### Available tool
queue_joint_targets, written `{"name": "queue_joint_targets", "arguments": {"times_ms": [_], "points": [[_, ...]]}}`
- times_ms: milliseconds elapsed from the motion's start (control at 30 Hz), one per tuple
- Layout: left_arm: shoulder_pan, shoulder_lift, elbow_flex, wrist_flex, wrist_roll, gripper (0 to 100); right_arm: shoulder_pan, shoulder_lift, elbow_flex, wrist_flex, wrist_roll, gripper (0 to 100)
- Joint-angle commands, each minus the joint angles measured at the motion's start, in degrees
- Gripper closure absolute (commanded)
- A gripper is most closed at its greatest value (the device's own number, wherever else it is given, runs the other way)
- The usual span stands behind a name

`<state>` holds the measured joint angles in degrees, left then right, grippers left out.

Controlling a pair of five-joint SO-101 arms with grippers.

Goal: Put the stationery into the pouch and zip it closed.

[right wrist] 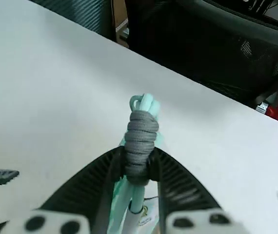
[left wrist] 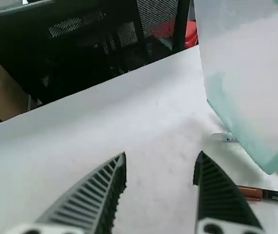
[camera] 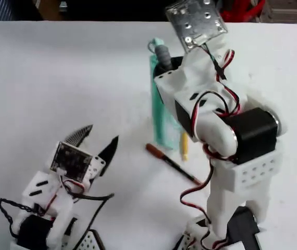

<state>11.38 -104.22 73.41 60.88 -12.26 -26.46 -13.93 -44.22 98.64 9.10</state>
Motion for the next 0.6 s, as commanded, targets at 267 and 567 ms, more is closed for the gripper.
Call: {"name": "queue_joint_targets", "arguments": {"times_ms": [267, 567], "points": [[0.7, -0.6, -2.4, 0.4, -0.4, 77, -7.9, 8.3, -14.4, -1.8, -1.8, 98.1], [1.2, -0.6, -2.7, 0.7, -0.3, 77, -6.6, 15.5, -18.6, -2.4, -2.3, 98.1]]}}
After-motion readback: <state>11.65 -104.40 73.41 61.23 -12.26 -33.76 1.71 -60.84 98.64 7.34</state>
